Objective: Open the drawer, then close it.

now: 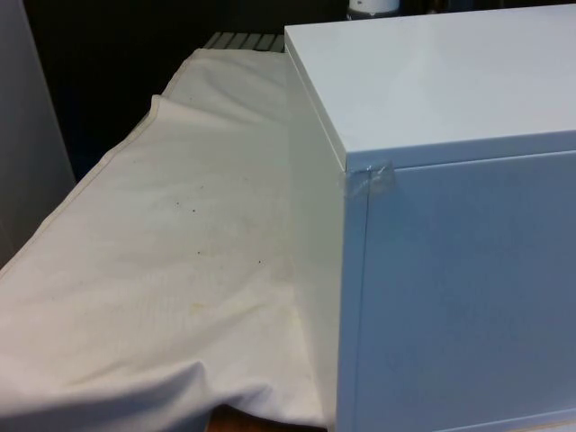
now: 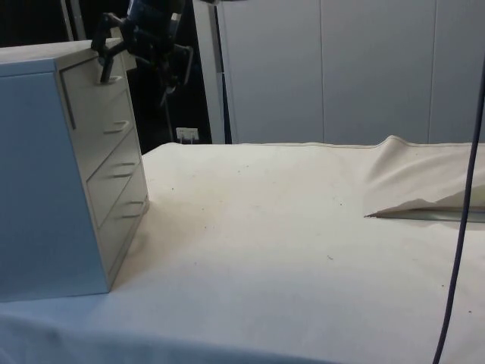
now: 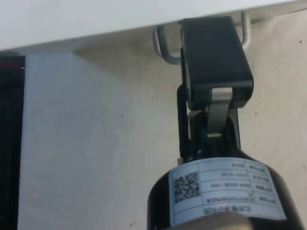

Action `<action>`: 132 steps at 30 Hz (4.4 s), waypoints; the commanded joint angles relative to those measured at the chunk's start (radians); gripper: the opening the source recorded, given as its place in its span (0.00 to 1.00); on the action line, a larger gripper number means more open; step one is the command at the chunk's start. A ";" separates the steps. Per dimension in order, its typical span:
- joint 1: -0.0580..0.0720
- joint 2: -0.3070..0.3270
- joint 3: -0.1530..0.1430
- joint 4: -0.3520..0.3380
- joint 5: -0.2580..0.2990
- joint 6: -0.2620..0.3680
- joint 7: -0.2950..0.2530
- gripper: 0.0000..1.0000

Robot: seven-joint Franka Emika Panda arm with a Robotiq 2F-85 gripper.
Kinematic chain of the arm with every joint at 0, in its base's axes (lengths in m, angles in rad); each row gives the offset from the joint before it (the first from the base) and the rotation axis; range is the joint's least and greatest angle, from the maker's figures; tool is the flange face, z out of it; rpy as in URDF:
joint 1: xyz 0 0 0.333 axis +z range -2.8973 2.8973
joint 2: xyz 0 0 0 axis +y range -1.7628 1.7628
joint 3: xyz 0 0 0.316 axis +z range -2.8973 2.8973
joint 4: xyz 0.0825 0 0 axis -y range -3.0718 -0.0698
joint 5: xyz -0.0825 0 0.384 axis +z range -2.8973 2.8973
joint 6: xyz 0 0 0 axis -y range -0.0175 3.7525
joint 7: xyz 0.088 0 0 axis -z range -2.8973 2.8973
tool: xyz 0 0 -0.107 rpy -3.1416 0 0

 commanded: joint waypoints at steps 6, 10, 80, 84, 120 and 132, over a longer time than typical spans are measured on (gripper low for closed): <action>-0.003 -0.002 -0.005 -0.022 0.000 0.019 0.005 1.00; -0.005 -0.006 -0.010 -0.029 -0.001 0.020 0.003 1.00; 0.000 -0.144 0.017 -0.138 -0.026 0.003 0.033 0.00; -0.001 -0.150 0.018 -0.149 -0.027 0.008 0.033 0.00; -0.020 -0.240 -0.009 -0.237 -0.017 0.012 -0.046 0.00; -0.029 -0.327 -0.031 -0.325 -0.019 0.013 -0.097 0.00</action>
